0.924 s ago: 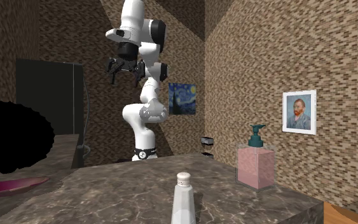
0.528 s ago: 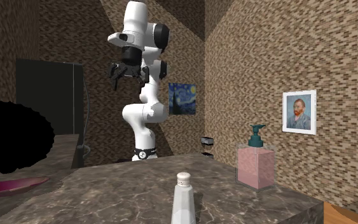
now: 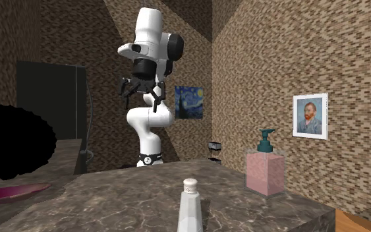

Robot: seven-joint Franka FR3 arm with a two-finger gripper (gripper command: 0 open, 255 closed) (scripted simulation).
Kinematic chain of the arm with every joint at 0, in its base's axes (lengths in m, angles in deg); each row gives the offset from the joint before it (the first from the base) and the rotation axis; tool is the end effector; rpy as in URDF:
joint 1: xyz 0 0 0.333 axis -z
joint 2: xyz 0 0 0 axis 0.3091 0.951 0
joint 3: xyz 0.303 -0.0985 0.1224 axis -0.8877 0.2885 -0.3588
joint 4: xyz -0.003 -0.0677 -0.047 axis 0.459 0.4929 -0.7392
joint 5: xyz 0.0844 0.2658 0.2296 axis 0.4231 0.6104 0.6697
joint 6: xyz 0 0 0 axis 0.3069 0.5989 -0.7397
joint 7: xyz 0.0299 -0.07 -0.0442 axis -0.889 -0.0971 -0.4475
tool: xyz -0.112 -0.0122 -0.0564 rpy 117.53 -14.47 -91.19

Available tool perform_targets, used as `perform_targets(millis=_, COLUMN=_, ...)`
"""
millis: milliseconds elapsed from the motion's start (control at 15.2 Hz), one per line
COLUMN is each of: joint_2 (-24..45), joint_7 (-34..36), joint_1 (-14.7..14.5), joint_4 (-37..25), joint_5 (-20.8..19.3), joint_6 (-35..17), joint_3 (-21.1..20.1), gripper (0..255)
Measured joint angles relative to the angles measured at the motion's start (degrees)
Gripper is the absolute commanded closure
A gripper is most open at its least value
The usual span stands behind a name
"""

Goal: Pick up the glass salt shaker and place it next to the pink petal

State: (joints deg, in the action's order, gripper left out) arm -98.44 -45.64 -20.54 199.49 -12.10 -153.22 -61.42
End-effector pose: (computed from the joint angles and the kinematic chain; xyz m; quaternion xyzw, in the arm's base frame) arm 0.3548 0.0787 0.5312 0.9966 0.0546 0.0421 0.0456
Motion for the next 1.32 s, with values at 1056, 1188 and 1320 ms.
perform_targets(millis=1056, joint_2=30.9, joint_7=11.71, joint_1=-1.62, joint_4=-14.03, joint_5=-5.42, joint_6=-21.21, joint_3=-6.99, gripper=0)
perform_targets(millis=1188, joint_2=35.17, joint_7=13.48, joint_1=-2.24, joint_4=-17.61, joint_5=-7.1, joint_6=-22.33, joint_3=-7.37, gripper=0)
perform_targets(millis=1320, joint_2=39.19, joint_7=15.03, joint_1=-2.97, joint_4=-20.85, joint_5=-8.73, joint_6=-23.47, joint_3=-7.48, gripper=0)
